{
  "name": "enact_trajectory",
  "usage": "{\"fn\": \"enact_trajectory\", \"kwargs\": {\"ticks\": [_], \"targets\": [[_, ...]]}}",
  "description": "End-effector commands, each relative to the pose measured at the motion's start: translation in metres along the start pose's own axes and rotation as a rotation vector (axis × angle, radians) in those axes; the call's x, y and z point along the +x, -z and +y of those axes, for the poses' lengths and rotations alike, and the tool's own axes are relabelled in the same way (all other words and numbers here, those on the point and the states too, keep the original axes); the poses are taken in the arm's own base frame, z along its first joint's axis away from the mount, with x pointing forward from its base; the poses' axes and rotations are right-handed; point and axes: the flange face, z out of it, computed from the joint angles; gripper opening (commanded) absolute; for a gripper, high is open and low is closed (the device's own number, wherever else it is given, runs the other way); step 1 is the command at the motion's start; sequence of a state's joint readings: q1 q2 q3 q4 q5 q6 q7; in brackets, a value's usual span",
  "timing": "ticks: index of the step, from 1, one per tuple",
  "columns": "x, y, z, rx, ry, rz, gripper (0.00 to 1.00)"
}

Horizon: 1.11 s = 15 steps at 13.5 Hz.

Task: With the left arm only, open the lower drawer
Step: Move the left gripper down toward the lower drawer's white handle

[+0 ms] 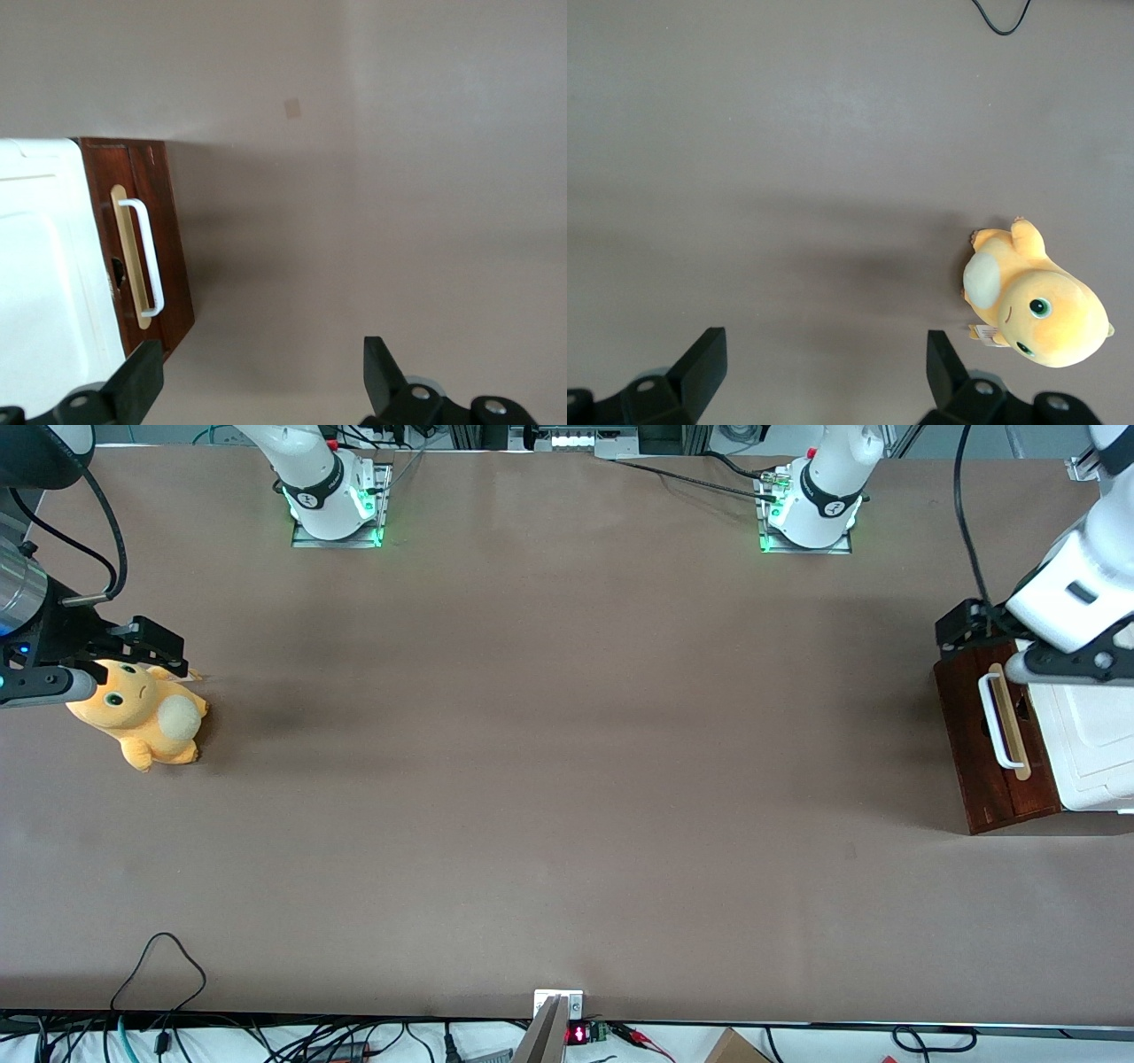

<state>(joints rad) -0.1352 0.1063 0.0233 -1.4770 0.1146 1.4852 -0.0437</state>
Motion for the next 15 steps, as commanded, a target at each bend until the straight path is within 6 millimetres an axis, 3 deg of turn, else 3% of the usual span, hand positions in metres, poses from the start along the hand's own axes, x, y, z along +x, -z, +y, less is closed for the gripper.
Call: {"fn": "enact_trajectory", "kwargs": {"ticks": [1, 2, 5, 11, 15], "targets": [[0.007, -0.023, 0.0, 0.053, 0.018, -0.053, 1.0], [0.009, -0.029, -0.001, 0.092, 0.025, -0.063, 1.0], [0.024, -0.06, 0.031, 0.313, 0.038, -0.106, 1.0], [0.04, -0.141, 0.043, 0.726, -0.03, -0.276, 1.0], [0.043, -0.219, 0.048, 0.956, -0.089, -0.355, 1.0]]}}
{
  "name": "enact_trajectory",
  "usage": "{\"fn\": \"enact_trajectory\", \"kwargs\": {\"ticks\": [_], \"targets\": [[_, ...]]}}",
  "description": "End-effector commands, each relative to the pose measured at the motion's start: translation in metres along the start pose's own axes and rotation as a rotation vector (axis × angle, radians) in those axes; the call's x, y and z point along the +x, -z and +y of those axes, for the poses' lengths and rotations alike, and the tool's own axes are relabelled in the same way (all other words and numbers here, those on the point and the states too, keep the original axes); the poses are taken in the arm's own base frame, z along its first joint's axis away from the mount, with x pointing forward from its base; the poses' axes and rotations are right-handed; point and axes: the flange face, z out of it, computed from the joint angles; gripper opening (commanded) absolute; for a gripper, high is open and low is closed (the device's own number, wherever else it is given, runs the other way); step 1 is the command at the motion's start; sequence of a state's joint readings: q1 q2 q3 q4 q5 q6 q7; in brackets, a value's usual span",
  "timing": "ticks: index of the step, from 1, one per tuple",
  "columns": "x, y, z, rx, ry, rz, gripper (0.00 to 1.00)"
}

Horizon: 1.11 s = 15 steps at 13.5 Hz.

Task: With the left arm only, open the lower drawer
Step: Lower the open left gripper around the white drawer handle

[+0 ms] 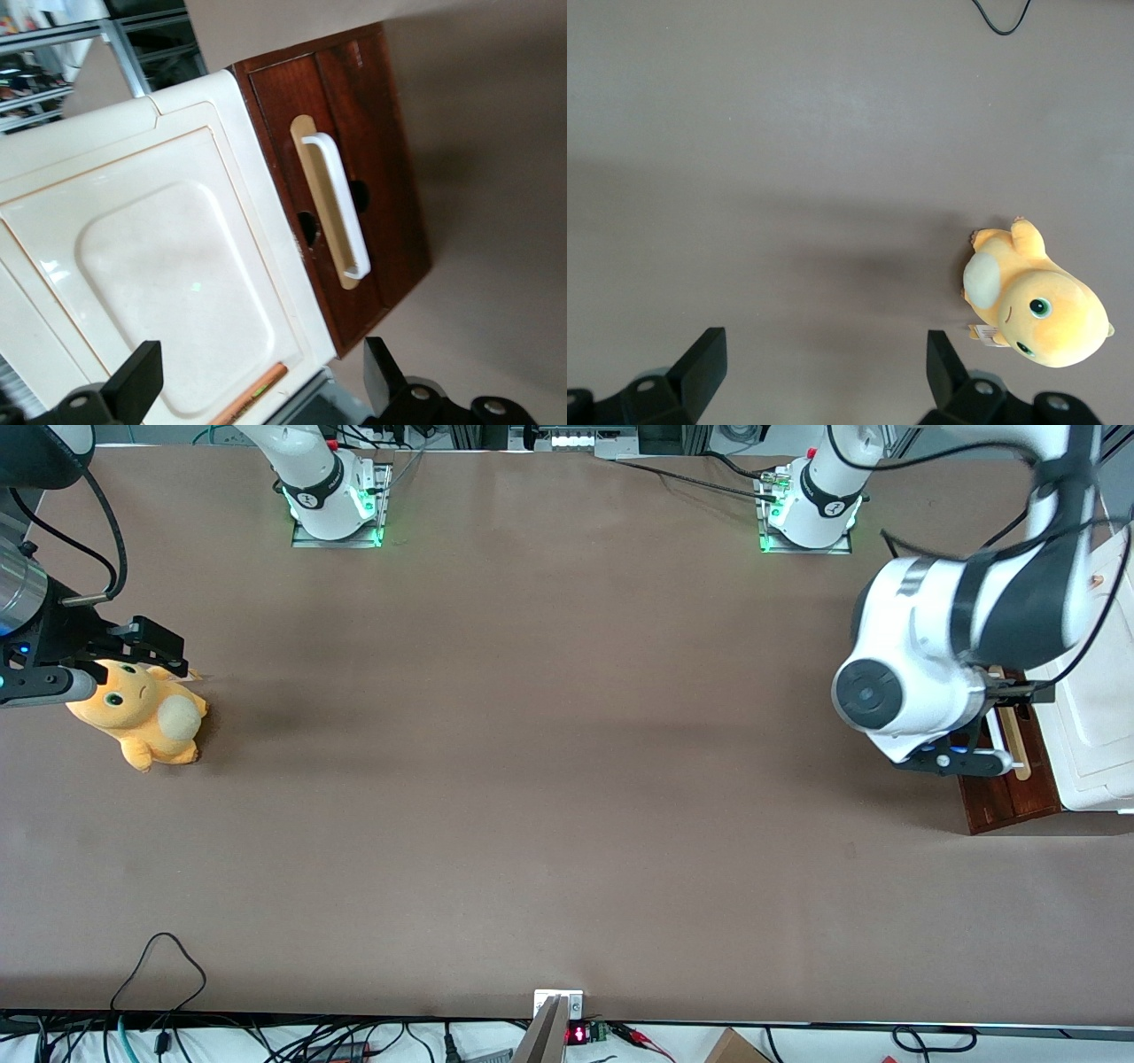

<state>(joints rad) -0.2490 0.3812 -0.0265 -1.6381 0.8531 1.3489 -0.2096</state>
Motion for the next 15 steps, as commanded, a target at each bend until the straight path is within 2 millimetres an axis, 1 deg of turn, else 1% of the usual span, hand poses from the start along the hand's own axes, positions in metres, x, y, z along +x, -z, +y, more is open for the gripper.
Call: {"fn": "enact_trajectory", "kwargs": {"ticks": [1, 2, 3, 5, 6, 8, 10, 12, 14, 15], "targets": [[0.015, -0.018, 0.035, 0.129, 0.027, -0.027, 1.0], [0.023, -0.023, 0.051, 0.173, 0.046, -0.026, 1.0], [0.029, -0.032, 0.067, 0.238, 0.052, -0.026, 1.0], [0.036, -0.059, 0.098, 0.383, 0.116, -0.004, 1.0], [0.037, -0.065, 0.104, 0.406, 0.158, 0.009, 1.0], [0.036, -0.069, 0.108, 0.413, 0.171, 0.01, 1.0], [0.033, -0.077, 0.127, 0.437, 0.172, 0.008, 1.0], [0.033, -0.09, 0.142, 0.454, 0.186, 0.0, 1.0], [0.036, -0.102, 0.156, 0.482, 0.22, 0.004, 1.0], [0.038, -0.108, 0.16, 0.522, 0.23, 0.004, 1.0]]}}
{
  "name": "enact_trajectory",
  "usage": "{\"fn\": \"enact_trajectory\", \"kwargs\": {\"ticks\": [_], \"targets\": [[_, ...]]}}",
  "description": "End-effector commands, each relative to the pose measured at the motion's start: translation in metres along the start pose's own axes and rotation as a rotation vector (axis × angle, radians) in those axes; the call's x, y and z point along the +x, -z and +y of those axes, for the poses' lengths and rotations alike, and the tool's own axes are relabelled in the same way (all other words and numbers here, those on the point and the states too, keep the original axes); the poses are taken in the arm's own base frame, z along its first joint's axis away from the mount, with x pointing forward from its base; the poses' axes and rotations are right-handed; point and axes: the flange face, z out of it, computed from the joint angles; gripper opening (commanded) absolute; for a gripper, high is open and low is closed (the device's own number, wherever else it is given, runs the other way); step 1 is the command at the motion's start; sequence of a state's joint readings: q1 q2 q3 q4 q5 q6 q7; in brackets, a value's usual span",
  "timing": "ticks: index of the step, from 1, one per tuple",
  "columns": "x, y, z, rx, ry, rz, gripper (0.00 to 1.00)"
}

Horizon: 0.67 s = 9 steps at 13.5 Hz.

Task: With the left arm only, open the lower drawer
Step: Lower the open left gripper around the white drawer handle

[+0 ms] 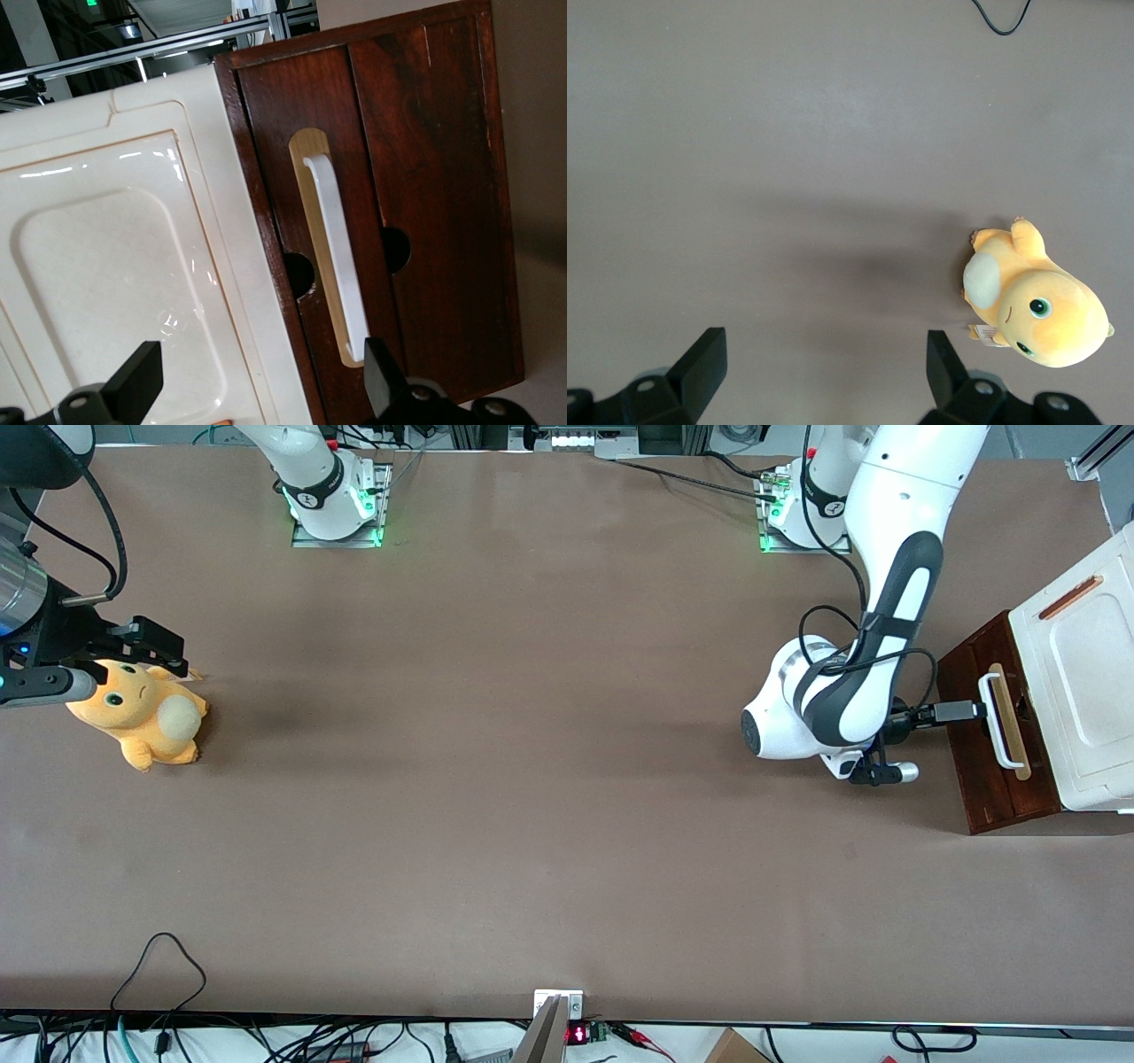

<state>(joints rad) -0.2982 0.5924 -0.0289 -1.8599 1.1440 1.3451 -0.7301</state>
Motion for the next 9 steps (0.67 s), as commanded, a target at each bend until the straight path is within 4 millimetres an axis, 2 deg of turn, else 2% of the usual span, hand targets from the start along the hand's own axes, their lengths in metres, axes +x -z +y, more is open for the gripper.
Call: {"fn": "enact_trajectory", "kwargs": {"ticks": [1, 5, 8, 9], "targets": [[0.001, -0.007, 0.019, 0.11, 0.044, 0.007, 1.0], [0.002, -0.014, 0.04, 0.169, 0.034, 0.033, 1.0], [0.004, -0.021, 0.04, 0.165, 0.021, 0.032, 1.0], [0.006, -0.03, 0.04, 0.161, 0.015, 0.016, 1.0]]}}
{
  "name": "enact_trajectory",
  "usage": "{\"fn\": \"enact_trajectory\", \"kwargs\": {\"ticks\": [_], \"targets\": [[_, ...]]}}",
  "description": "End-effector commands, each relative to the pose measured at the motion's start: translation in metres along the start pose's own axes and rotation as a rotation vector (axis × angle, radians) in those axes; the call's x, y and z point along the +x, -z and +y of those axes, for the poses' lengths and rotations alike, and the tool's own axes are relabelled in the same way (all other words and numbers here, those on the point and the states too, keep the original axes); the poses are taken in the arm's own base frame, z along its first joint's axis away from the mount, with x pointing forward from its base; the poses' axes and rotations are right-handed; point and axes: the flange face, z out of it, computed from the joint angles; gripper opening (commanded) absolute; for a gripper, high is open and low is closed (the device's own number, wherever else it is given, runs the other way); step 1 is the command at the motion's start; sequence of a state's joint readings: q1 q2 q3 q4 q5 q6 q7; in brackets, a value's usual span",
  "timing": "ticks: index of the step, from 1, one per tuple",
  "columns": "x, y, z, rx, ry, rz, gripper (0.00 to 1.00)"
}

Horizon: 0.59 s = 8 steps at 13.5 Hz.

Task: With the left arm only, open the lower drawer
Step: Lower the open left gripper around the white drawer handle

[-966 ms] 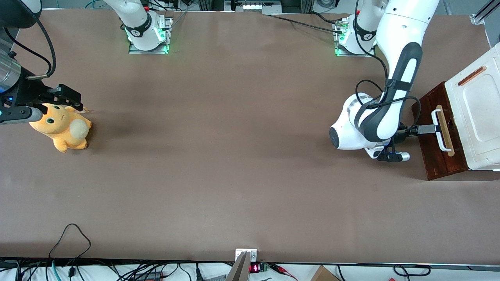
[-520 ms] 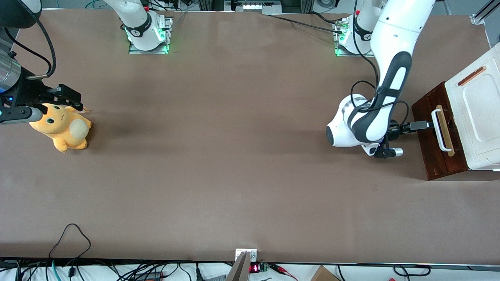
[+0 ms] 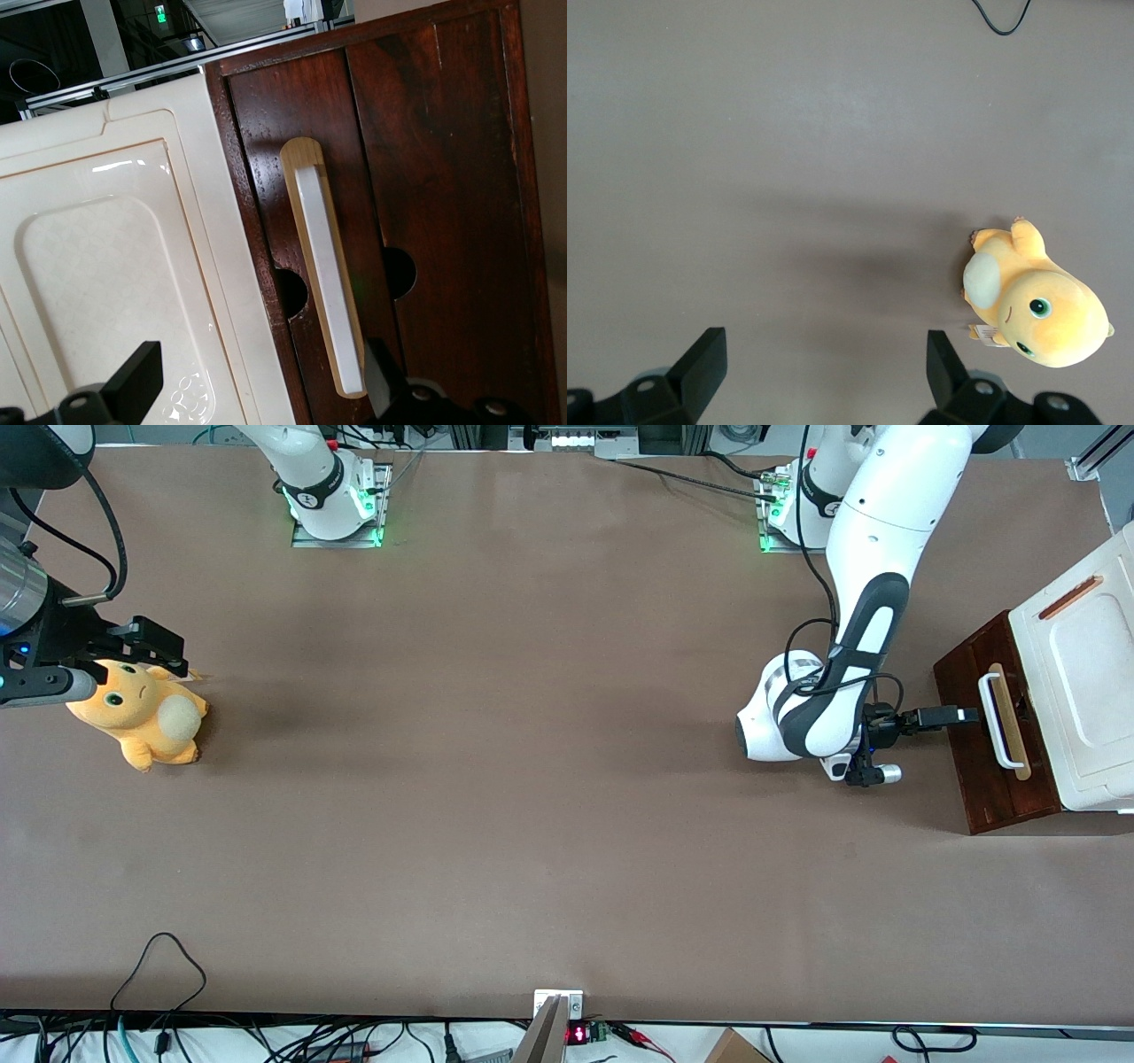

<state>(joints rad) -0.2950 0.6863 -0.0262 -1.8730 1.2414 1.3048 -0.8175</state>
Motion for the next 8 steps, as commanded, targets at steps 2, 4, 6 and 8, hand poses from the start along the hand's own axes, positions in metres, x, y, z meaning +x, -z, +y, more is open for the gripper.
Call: {"fn": "enact_trajectory", "kwargs": {"ticks": [2, 4, 6, 8], "targets": [[0.004, -0.021, 0.005, 0.017, -0.015, -0.019, 1.0], [0.008, -0.028, 0.011, -0.016, -0.027, -0.012, 1.0], [0.011, -0.033, 0.013, -0.037, -0.045, -0.014, 1.0], [0.014, -0.037, 0.014, -0.063, -0.043, -0.013, 1.0]]}}
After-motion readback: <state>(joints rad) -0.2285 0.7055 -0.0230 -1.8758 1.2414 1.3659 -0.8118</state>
